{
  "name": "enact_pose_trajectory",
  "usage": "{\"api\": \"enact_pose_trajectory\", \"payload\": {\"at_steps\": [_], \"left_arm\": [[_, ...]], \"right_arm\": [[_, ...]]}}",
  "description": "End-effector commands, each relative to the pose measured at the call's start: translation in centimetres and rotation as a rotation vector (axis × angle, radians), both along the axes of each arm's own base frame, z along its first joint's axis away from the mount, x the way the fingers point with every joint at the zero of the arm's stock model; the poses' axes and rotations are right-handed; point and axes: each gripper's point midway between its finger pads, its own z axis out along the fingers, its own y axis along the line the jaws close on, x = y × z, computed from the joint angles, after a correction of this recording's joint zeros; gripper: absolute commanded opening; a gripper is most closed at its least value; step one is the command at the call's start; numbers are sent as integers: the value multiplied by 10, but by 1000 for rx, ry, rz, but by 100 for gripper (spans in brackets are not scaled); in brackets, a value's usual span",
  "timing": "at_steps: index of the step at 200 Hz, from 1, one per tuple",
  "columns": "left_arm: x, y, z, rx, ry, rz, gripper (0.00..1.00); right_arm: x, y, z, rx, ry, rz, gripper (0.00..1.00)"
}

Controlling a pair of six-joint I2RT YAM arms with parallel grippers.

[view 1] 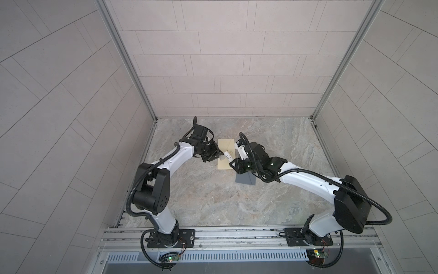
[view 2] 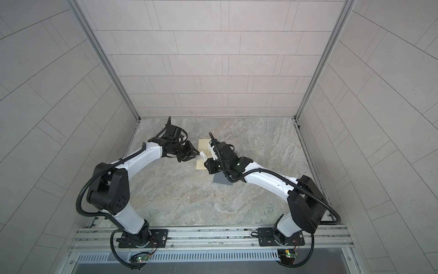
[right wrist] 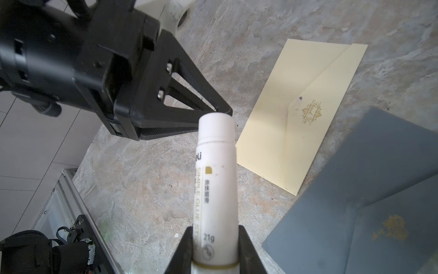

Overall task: Place the letter into the envelope and seal it
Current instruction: 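Raise the cap with the left gripper while the right brings the stick under it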

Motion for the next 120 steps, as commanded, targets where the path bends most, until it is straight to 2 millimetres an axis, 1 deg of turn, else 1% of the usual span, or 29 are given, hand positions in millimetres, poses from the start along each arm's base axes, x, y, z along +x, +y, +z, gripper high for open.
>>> {"api": "enact_pose_trajectory", "payload": {"at_steps": [1, 16, 28, 55, 97, 120], "left_arm": [[2, -6, -3, -57, 23, 41, 13], [5, -12, -1, -135, 39, 87, 13], [7, -12, 2, -163, 40, 123, 13], [8, -10, 8, -168, 32, 157, 13], [12, -12, 14, -199, 31, 186, 13], [13, -12, 15, -208, 31, 192, 13]], "right_arm": [[1, -4, 5, 11, -18, -25, 0], [-2, -5, 3, 17, -9, -26, 0], [-4, -4, 2, 22, -8, -21, 0], [-8, -3, 3, 29, -8, -10, 0], [-16, 0, -5, 30, 15, 12, 0], [-16, 1, -5, 34, 12, 10, 0]]}}
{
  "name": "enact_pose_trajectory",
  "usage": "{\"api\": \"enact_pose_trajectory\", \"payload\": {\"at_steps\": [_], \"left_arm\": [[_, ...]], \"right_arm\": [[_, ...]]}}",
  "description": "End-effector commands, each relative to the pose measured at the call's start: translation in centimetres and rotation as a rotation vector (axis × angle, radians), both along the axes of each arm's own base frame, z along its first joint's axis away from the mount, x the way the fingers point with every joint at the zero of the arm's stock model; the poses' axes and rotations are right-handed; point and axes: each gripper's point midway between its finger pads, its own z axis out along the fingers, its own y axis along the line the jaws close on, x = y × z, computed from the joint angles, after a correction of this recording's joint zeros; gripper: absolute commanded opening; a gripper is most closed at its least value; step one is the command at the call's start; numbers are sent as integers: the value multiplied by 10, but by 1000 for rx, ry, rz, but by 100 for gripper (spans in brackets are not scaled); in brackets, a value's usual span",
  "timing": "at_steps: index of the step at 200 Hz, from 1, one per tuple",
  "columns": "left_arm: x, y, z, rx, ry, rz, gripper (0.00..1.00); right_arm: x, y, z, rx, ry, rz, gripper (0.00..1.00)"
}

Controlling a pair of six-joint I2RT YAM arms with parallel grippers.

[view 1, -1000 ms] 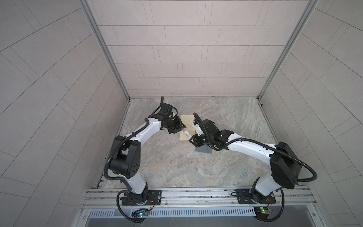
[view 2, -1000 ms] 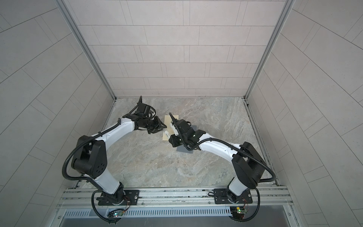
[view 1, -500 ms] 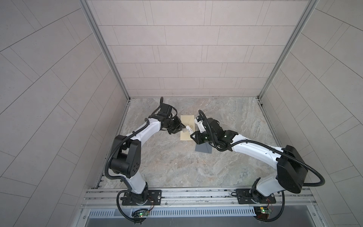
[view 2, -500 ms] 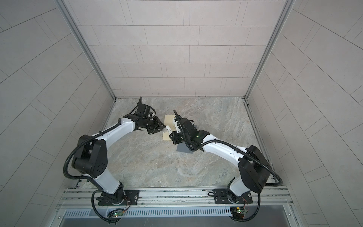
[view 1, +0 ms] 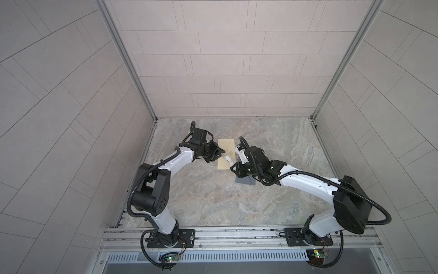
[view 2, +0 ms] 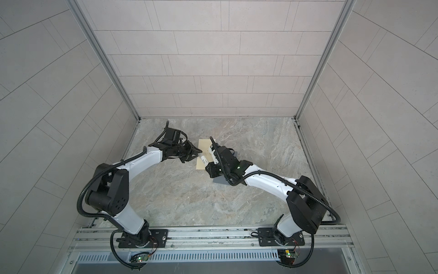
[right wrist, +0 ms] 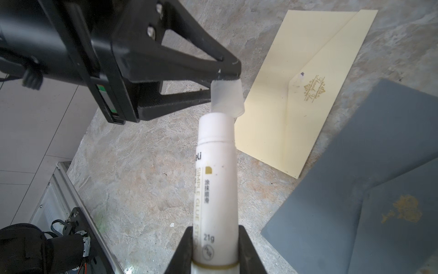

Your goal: Place the letter into the envelope and seal it

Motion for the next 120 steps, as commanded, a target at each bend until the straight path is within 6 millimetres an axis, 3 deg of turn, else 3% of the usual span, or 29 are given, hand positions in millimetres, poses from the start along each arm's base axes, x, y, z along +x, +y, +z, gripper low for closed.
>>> {"api": "enact_pose_trajectory", "payload": {"at_steps": [1, 120], "left_arm": [[2, -2, 15, -39, -22, 26, 13], [-2, -2, 20, -54, -33, 19, 12]], "right_arm": [[-2, 3, 16, 45, -32, 0, 0], [18, -4, 20, 31, -54, -38, 0]]}}
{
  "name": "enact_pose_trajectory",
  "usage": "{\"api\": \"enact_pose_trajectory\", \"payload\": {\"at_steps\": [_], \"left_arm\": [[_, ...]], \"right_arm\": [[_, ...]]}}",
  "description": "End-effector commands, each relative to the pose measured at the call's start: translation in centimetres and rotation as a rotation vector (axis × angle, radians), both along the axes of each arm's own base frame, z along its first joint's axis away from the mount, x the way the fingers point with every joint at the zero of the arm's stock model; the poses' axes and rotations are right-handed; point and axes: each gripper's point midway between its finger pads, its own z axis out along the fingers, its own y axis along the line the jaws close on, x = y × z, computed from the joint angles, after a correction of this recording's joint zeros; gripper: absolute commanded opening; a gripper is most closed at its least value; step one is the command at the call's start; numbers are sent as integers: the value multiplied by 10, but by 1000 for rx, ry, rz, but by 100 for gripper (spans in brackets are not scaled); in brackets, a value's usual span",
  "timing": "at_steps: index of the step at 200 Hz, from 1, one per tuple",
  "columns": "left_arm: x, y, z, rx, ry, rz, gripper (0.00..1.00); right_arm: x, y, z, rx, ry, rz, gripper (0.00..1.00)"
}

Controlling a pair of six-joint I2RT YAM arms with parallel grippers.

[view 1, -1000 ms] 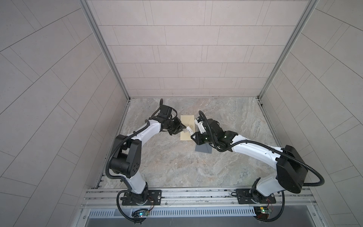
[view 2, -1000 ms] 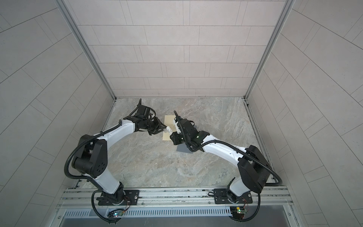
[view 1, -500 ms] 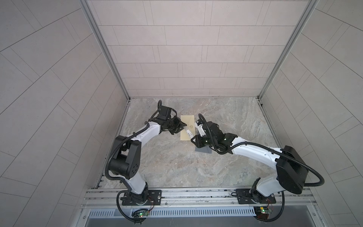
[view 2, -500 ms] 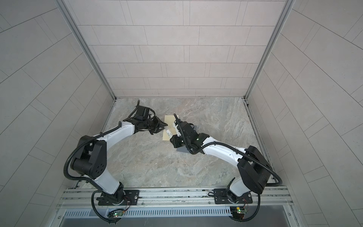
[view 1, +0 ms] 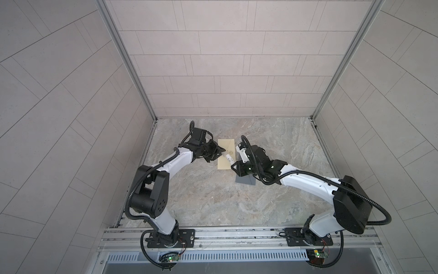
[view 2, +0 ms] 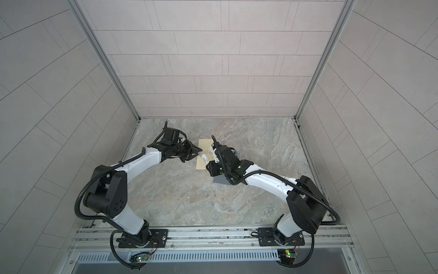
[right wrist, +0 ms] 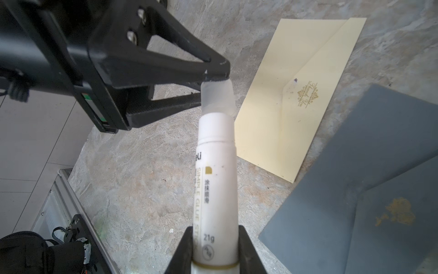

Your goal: Place the letter into the envelope and seal it

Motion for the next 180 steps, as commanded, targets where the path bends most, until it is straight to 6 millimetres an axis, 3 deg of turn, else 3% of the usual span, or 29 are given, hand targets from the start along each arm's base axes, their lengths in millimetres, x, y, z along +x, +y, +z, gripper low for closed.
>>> {"api": "enact_pose_trajectory", "payload": {"at_steps": [1, 88, 180], "left_arm": [[-1, -1, 12, -24, -24, 2, 12], [-1, -3, 11, -29, -23, -2, 12], [1, -4, 8, -26, -19, -11, 12]], "right_arm": [[8, 1, 16, 15, -43, -6, 0], [5, 8, 8, 35, -14, 6, 0], [-1, 0, -1, 18, 4, -4, 0]]}}
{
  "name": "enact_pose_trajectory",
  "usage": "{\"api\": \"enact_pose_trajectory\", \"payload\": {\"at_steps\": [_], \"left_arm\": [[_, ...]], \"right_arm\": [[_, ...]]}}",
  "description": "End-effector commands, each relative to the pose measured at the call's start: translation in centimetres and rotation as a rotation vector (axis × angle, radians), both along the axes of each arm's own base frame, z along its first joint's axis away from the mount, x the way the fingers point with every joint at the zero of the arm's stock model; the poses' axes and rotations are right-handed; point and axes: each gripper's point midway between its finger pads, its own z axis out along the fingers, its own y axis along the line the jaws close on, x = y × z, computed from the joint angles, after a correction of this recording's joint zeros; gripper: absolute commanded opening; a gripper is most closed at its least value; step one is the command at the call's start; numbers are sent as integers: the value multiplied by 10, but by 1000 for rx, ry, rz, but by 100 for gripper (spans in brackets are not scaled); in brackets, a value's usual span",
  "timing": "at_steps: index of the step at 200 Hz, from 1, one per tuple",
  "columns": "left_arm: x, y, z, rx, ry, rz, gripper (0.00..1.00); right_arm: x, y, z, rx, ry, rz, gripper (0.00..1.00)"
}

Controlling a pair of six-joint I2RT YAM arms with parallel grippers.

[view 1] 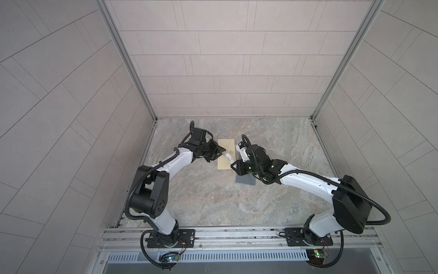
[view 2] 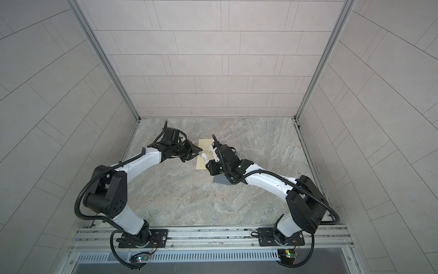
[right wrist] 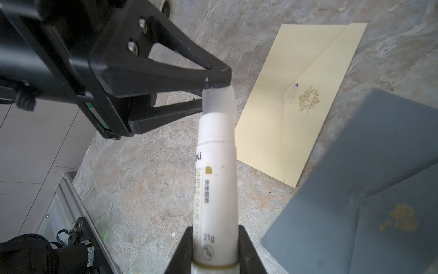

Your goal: Place the letter into the envelope and seal it

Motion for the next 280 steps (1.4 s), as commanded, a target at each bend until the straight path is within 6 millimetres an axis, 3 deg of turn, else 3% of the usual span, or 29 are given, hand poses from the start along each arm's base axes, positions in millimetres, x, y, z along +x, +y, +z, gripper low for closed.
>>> {"api": "enact_pose_trajectory", "payload": {"at_steps": [1, 280], "left_arm": [[1, -2, 5, -14, -10, -3, 12], [-3, -1, 7, -7, -21, -16, 11]], "right_arm": [[-3, -2, -3, 0, 9, -6, 0], [12, 15, 4, 12, -8, 14, 0]]}}
